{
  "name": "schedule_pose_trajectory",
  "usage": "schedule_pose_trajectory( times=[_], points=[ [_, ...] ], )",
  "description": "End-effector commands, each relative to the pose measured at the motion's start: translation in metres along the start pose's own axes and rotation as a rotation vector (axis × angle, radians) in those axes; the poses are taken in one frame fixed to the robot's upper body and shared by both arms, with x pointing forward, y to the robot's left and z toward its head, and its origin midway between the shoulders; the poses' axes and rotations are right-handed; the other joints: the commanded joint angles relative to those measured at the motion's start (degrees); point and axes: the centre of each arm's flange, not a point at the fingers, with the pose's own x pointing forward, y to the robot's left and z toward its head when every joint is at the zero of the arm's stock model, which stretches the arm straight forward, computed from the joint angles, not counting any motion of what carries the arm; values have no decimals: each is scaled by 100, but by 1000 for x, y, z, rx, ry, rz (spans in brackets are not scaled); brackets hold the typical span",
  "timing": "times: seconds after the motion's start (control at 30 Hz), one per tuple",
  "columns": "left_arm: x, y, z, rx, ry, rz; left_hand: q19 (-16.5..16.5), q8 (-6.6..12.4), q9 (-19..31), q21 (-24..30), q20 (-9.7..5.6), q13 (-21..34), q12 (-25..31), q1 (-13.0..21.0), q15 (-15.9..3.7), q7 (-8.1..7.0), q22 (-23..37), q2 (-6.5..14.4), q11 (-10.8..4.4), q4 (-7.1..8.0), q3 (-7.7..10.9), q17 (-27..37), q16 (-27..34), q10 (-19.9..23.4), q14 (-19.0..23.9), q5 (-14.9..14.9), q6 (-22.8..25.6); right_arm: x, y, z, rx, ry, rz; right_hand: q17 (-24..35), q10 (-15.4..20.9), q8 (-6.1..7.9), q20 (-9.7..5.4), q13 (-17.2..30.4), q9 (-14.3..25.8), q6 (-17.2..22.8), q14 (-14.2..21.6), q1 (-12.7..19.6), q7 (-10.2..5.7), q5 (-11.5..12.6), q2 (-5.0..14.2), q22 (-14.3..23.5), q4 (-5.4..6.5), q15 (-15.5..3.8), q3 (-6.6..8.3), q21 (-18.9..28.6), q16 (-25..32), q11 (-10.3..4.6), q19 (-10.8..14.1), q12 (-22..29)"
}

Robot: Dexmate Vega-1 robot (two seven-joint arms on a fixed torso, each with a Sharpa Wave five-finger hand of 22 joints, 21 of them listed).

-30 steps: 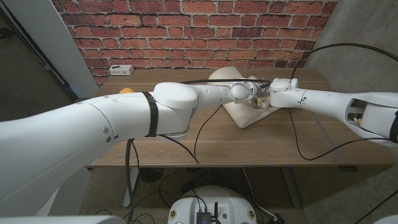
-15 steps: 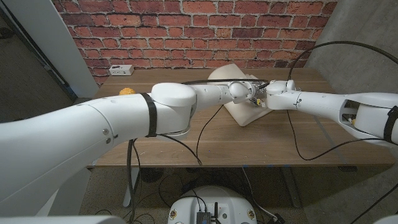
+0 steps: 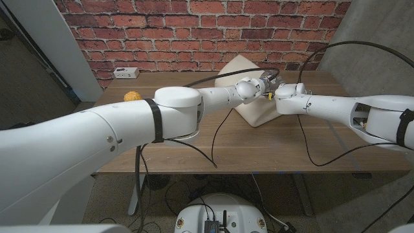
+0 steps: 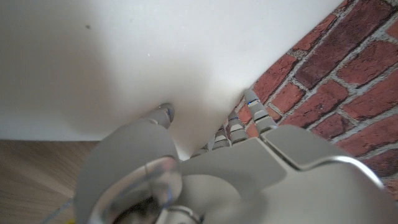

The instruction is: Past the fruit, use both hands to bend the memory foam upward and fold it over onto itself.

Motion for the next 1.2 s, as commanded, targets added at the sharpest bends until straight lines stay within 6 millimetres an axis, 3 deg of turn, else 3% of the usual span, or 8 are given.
schedule_pose_trajectory(
  times=[0.03,0.17,0.37,0.43,0.57,0.83,0.93,1.2],
  points=[
    [-22,11,-38,-319,288,383,143,3,9,33,0,-3,36,-197,-37,-47,-4,-143,-69,-23,-134,-11,-28,156,131,-59,149,-2,-2,1,-9,-1,-12,29,-34,40,7,24,14,-3,-42,81,-29,35,21,19,-10,-3,-35,17,-23,-6,-45,23],
    [-34,18,-50,-383,376,544,300,0,4,53,-21,-9,34,-325,-103,-86,-13,-218,-121,-53,-204,-18,-35,283,298,-60,311,-4,-3,0,-10,-6,-18,29,-36,40,7,25,12,-1,-43,89,-25,41,28,18,-10,0,-44,21,-22,-6,-52,25],
    [-53,28,-77,-519,487,762,726,-16,-17,58,-286,-21,95,-742,-285,-359,-23,-418,-407,-193,-400,-23,-86,989,792,-22,948,-8,-6,-1,3,-10,-34,32,-28,43,7,25,10,12,-29,85,0,50,57,18,4,22,-58,29,-11,19,-59,33],
    [-59,31,-88,-574,509,836,786,-14,-21,32,-470,-23,105,-880,-371,-388,-19,-427,-460,-211,-438,-18,-70,1206,994,-20,1185,-10,-7,-2,19,-18,-40,34,-22,48,2,25,10,27,-9,79,4,54,74,18,12,23,-60,37,-1,26,-47,38],
    [-74,34,-111,-697,533,961,810,-5,-25,-16,-516,-24,144,-1079,-418,-396,-10,-414,-543,-205,-486,-15,-74,1556,1186,-25,1505,-15,-10,-4,37,-34,-64,41,5,72,-23,24,8,101,29,60,0,65,140,19,43,28,-62,76,19,47,38,54],
    [-108,33,-149,-933,496,1071,663,-65,-31,-129,-296,-22,70,-1443,-284,-421,6,-475,-467,-89,-635,4,-137,1626,1158,-38,1693,-34,-18,-13,143,-102,-162,53,320,138,-55,10,-3,429,294,-55,-32,98,535,23,213,-21,-30,237,125,49,556,196],
    [-120,31,-159,-995,466,1042,635,-84,-32,-151,-281,-21,49,-1516,-263,-425,9,-491,-418,-65,-667,7,-158,1620,1119,-38,1712,-42,-20,-17,185,-137,-215,47,472,147,-174,-3,-10,544,434,-67,-57,90,709,24,257,-85,13,277,167,12,741,257],
    [-152,23,-176,-1151,413,986,506,-190,-36,-243,-212,-18,-56,-1778,-176,-436,19,-571,-337,7,-790,13,-211,1534,1002,-32,1682,-59,-23,-25,322,-243,-308,34,852,202,-326,-50,-25,888,817,-197,-185,-6,897,31,357,-175,18,347,277,20,1084,385]
  ],
)
